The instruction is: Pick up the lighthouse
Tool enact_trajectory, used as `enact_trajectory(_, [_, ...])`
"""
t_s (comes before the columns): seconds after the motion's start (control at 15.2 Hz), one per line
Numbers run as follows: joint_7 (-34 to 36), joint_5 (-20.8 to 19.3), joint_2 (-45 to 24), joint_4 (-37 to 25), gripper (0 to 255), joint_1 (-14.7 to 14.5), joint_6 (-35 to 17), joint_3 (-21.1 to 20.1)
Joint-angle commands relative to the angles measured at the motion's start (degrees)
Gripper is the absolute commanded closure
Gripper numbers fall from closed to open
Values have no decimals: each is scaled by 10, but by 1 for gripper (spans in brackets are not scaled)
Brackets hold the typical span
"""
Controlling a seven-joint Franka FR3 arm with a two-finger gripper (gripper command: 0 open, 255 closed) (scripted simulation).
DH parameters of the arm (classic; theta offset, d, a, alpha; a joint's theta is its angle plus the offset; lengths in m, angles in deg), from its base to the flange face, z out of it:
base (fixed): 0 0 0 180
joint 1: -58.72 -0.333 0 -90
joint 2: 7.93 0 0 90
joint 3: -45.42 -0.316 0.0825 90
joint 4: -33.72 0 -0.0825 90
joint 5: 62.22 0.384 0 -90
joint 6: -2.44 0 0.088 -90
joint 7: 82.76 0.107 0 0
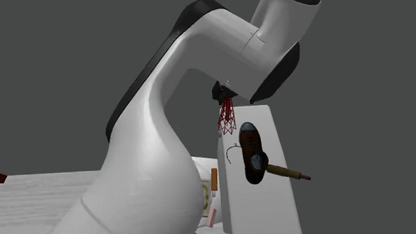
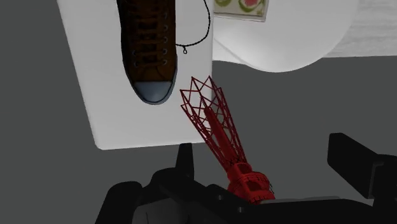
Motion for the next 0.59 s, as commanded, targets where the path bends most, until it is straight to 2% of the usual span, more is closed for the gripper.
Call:
enact_trajectory(0.0, [-21,7,-37,-62,0,-3,13,-8])
enact_trajectory(0.26, [-56,18,-129,-219,0,-7,58,-26])
enact_trajectory(0.33, [-58,18,-135,-230,0,-7,62,-27])
enact_trajectory(0.53, [-64,17,-118,-180,0,-10,29,-27])
